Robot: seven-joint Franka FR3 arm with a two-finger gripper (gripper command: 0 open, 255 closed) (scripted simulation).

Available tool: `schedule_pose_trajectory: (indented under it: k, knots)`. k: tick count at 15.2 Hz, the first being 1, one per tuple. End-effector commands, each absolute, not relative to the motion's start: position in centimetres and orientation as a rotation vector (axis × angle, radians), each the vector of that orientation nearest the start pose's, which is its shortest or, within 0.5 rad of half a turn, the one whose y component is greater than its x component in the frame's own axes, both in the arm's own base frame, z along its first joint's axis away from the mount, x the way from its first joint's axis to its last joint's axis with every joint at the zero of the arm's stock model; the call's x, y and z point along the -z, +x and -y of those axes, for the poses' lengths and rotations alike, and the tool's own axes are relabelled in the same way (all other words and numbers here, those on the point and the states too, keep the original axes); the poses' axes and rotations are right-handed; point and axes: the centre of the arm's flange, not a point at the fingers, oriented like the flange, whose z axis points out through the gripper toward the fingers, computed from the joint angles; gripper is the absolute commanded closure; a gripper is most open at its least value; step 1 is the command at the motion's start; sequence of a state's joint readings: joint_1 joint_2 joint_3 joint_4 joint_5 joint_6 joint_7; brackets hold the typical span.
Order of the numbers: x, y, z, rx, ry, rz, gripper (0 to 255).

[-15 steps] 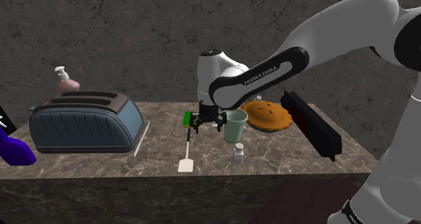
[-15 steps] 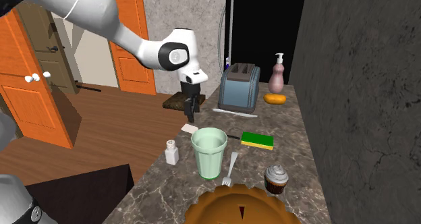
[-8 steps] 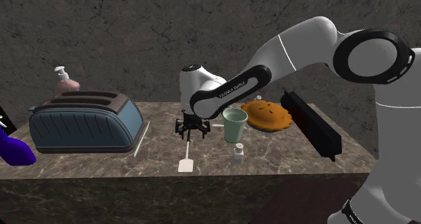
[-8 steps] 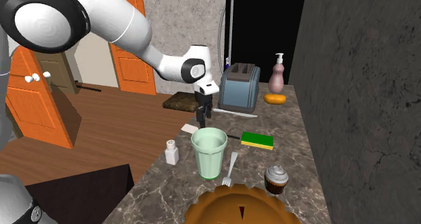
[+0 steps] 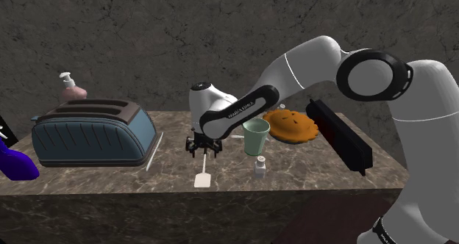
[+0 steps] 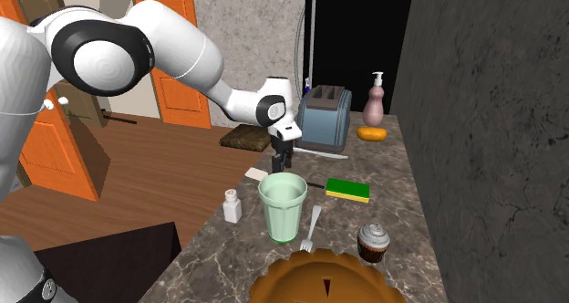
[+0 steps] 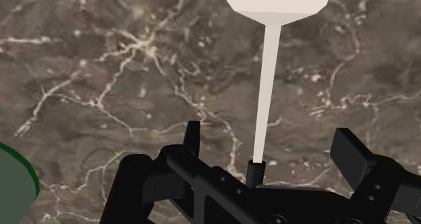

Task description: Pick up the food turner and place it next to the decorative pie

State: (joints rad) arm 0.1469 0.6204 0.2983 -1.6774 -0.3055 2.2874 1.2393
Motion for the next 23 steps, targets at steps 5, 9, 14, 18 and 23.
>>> schedule_pose_trajectory:
  k: [5,9,14,18,23]
  knots:
    - [-24.3,62.9,-26.6,0.1,-2.995,-1.009,0]
    - [-24.3,62.9,-26.6,0.1,-2.995,-1.009,0]
    - [-24.3,62.9,-26.6,0.1,-2.995,-1.009,255]
    - [-24.3,62.9,-26.6,0.1,-2.995,-1.009,255]
    - [-25.9,62.9,-26.6,0.1,-2.995,-1.009,255]
